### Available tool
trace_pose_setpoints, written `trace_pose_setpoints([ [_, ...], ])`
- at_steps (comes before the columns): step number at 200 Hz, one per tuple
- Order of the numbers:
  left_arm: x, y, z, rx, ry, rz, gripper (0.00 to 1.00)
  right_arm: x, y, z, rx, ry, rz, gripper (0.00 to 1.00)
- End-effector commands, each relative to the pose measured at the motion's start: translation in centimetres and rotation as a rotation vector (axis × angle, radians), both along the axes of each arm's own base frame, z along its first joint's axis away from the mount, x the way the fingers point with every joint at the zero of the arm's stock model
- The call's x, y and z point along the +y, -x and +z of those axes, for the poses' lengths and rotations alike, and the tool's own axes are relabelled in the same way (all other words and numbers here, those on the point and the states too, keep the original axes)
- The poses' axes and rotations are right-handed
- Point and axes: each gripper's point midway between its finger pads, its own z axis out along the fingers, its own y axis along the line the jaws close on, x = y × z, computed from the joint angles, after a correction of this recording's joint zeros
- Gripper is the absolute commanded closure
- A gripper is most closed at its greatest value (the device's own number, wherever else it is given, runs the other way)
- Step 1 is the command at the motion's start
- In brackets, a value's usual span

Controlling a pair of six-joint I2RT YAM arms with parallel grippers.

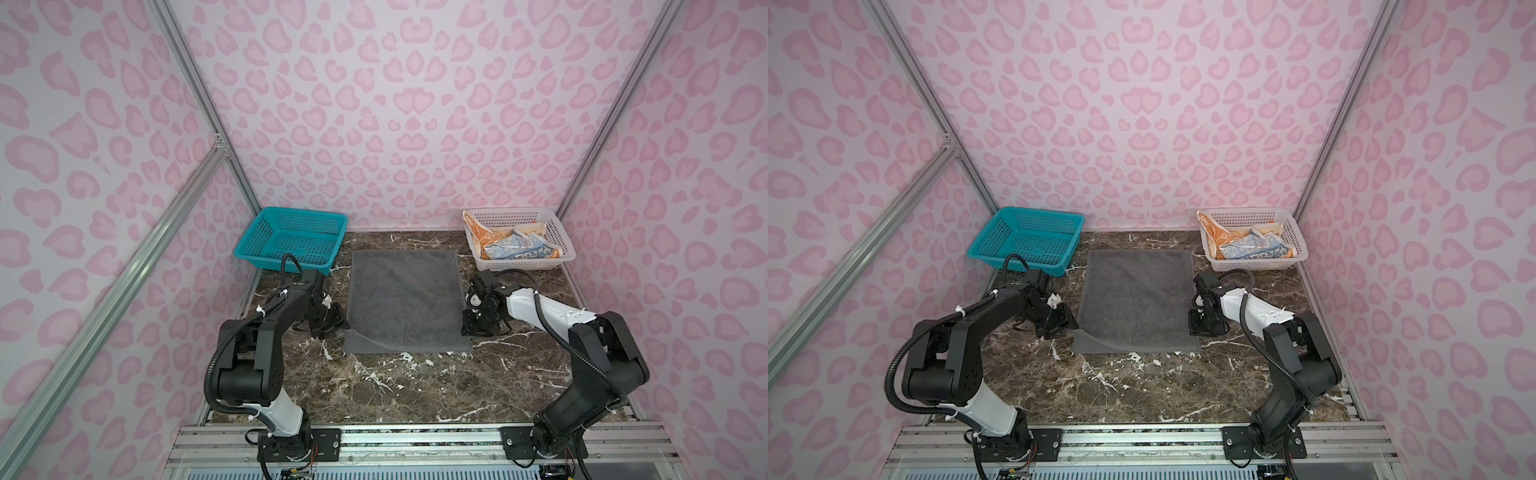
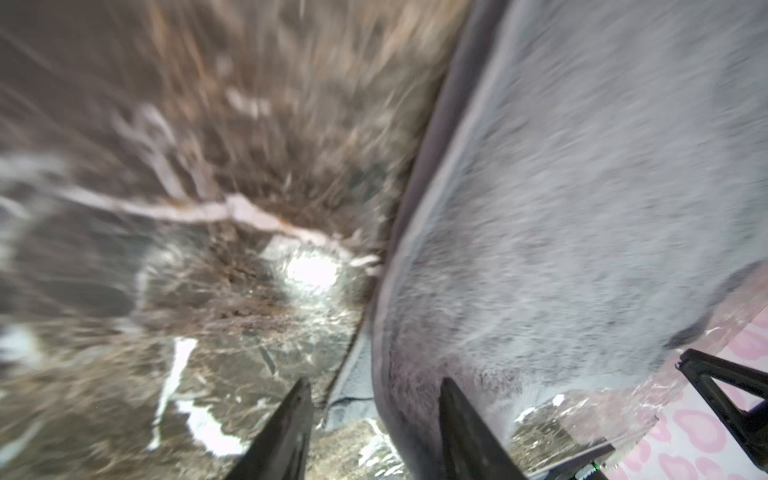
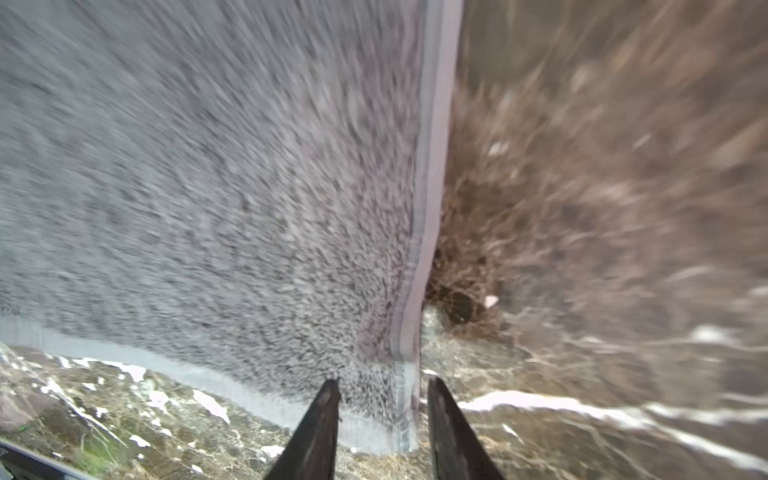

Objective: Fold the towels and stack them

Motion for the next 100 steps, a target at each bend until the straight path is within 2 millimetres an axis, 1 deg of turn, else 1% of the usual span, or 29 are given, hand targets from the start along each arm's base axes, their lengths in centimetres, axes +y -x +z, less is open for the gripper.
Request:
trace_pose_setpoints([
  [1, 0.9, -1.1, 2.4, -0.047, -0.052, 0.011, 0.44, 0.0, -1.1, 1.5, -0.069, 0.009, 0.028, 0.58],
  [14, 0.7, -2.1, 3.9, -0.093, -0.044, 0.010, 0.41, 0.6, -2.0, 2.2, -0.115, -0.004, 0.031, 0.56],
  [31, 0.4, -3.1, 5.1, -0.126, -0.037, 0.002, 0.40, 1.4, -2.7, 2.2, -0.144, 0.006, 0.039, 0.57],
  [50, 0.3, -3.1, 5.0, -0.114, -0.051, -0.017, 0.40, 2.0, -3.0, 1.4, -0.146, 0.055, 0.053, 0.59],
  [72, 0.3, -3.5, 4.7, -0.137, -0.049, 0.004, 0.40, 2.8, -2.8, 0.2, -0.133, 0.090, 0.064, 0.60],
  [81, -0.2, -3.8, 4.5, -0.152, -0.019, 0.009, 0.42, 3.1, -2.5, -0.5, -0.118, 0.090, 0.063, 0.60],
  [100, -1.7, -4.5, 3.7, -0.171, 0.033, -0.001, 0.51, 3.4, -1.5, -2.1, -0.075, 0.112, 0.072, 0.62],
])
